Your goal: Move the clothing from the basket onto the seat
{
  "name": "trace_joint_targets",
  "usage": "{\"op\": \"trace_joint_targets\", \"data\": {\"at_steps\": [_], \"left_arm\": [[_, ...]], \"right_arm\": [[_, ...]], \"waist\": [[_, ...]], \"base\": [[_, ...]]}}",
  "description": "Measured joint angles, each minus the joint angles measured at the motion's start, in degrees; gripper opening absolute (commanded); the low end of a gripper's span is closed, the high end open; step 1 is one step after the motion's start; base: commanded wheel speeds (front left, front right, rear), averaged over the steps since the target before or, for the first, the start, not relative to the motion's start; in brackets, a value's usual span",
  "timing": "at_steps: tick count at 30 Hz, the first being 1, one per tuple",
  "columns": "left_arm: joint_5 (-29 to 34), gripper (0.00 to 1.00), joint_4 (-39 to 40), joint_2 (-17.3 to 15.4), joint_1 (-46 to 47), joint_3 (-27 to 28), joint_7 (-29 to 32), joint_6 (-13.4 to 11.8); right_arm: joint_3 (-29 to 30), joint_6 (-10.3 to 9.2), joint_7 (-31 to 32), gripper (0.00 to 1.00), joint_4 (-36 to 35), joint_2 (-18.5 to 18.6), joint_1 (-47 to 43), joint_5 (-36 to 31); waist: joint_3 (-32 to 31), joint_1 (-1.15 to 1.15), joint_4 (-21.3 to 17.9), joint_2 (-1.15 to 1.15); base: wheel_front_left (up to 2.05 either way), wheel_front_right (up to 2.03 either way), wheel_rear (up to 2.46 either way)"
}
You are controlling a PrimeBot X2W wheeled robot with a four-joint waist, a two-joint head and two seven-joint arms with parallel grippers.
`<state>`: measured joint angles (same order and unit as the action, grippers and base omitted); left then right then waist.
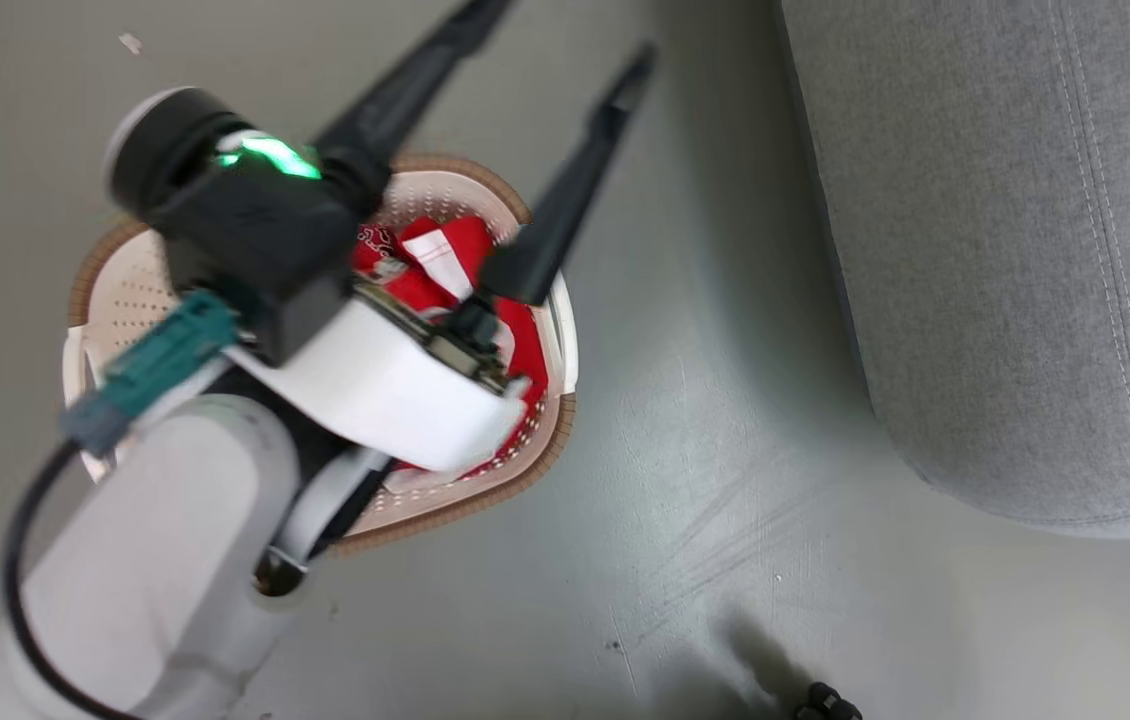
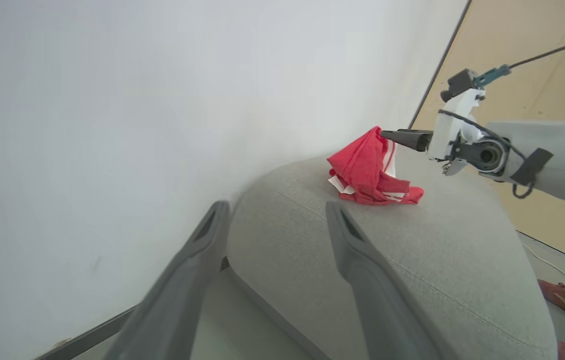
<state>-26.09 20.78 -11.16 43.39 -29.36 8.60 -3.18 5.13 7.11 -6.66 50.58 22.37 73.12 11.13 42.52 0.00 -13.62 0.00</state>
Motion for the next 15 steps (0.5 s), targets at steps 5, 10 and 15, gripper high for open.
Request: {"op": "trace_joint_targets", "data": {"at_steps": [5, 10, 15], "left_arm": [[0.58, 1.00, 0.03, -0.76, -2.10, 3.11, -2.45, -1.65], [1.07, 1.00, -0.32, -1.99, -4.80, 5.86, -4.91, -3.31], [0.92, 1.00, -1.00, -2.13, -7.85, 7.58, -7.21, -4.26]], "right_arm": [[-0.01, 0.00, -4.10, 1.00, -2.53, -3.87, -0.43, 0.53], [-2.64, 0.00, -6.37, 1.00, -4.32, -6.77, -3.99, -0.34], [-6.69, 0.00, -7.03, 1.00, -7.20, -8.72, -6.63, -2.31]], "waist": [[-1.71, 0.00, 0.94, 0.00], [-3.58, 0.00, 2.07, 0.00], [-5.63, 0.00, 3.34, 0.00]], "base": [[0.00, 0.00, 0.00], [0.00, 0.00, 0.00], [0.00, 0.00, 0.00]]}}
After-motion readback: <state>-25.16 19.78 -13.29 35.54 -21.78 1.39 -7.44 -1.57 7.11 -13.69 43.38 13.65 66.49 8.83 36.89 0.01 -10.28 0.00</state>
